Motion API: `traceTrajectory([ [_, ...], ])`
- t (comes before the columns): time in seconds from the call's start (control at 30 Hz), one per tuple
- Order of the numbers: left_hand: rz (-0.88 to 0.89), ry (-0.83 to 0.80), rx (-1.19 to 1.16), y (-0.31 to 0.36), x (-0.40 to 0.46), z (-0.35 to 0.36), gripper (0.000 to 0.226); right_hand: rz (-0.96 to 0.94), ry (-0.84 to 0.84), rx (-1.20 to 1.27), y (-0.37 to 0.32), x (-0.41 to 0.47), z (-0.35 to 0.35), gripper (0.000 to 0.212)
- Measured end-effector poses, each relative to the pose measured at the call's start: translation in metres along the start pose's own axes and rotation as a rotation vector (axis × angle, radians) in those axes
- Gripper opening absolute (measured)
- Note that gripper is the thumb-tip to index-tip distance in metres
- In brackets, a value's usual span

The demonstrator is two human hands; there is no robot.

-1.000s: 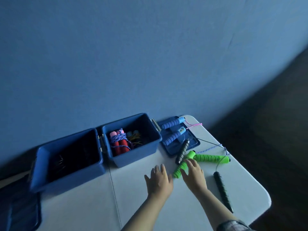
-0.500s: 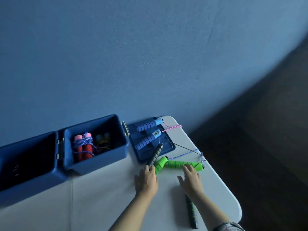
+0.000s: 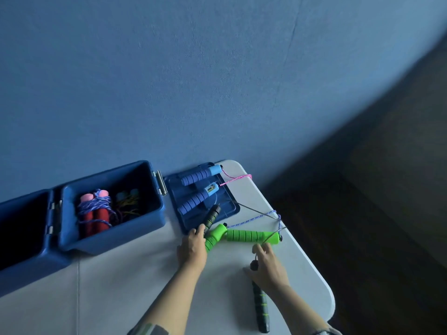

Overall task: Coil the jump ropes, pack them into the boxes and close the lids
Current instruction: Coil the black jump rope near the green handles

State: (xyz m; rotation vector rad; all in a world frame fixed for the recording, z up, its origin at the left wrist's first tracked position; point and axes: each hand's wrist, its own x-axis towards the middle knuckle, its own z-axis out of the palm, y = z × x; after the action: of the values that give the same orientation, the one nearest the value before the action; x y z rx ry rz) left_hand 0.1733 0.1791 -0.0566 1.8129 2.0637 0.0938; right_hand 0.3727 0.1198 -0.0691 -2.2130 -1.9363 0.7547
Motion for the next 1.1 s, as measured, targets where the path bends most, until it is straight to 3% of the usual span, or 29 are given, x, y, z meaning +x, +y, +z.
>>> traceTrajectory([
  [0.23,-0.037,-0.021,-0.099,0.000,0.009,-0.006,0.036,0.018,0.049,0.169,0.003,-0.006,0.005,0.033],
  [0.47,-0.028,-0.037,-0.081,0.019,0.002,-0.025,0.041,0.062,0.288,0.446,0.000,-0.008,-0.003,0.028],
  [0.73,0.166,-0.029,-0.249,0.054,-0.013,-0.038,0.036,0.114,0.519,0.707,0.000,-0.009,-0.023,0.024],
  [0.9,0.284,-0.142,-0.273,0.071,-0.033,-0.032,0.042,0.138,0.597,0.817,0.004,-0.006,-0.040,0.023],
  [1.1,0.304,-0.301,-0.362,0.075,-0.049,-0.026,0.043,0.238,0.615,1.051,0.005,-0.005,-0.047,0.023],
])
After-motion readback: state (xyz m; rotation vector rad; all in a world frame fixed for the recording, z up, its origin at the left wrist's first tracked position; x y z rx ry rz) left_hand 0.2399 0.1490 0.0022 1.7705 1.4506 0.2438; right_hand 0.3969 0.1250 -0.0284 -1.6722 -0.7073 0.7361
